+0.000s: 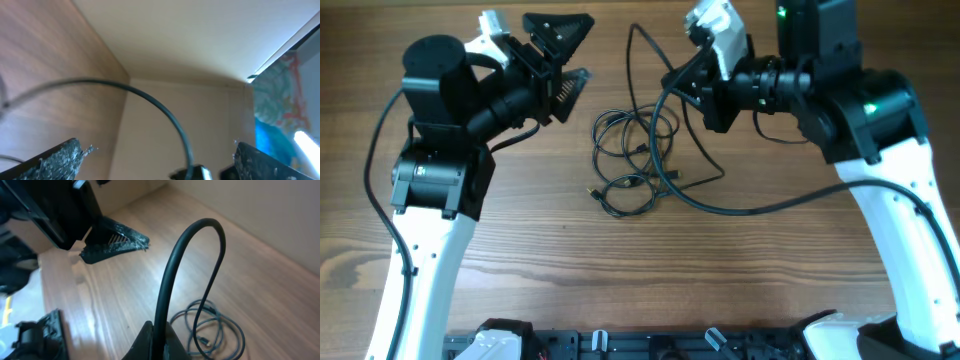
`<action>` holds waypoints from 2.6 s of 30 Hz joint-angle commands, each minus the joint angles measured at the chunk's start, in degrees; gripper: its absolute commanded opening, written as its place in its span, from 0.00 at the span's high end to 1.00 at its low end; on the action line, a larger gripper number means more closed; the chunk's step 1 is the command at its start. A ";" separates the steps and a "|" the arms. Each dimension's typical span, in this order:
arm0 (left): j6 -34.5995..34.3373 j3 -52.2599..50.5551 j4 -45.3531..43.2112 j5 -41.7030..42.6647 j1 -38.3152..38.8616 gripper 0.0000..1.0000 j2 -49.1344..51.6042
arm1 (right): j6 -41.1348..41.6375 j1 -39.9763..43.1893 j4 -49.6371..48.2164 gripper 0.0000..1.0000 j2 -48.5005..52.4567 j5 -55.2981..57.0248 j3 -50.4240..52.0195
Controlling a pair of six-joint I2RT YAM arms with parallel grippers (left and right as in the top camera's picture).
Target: Untangle cables
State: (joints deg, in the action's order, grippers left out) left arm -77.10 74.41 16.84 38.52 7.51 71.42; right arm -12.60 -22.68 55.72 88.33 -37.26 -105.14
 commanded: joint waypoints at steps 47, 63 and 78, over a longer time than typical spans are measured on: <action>-28.20 0.28 -1.64 -1.36 2.67 0.84 1.77 | 8.13 -11.87 -5.79 0.95 2.86 8.04 -0.22; 9.22 0.28 -1.97 -2.80 2.78 0.96 1.77 | 32.63 -8.52 -5.81 0.00 -3.72 17.94 -0.24; 15.06 8.31 -16.63 10.51 2.78 0.96 2.49 | 35.26 -6.45 1.75 0.00 -3.69 22.45 -0.22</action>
State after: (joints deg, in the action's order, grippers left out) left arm -63.68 75.64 0.91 47.18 10.09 73.43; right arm 21.96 -29.15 57.49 84.77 -15.99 -105.14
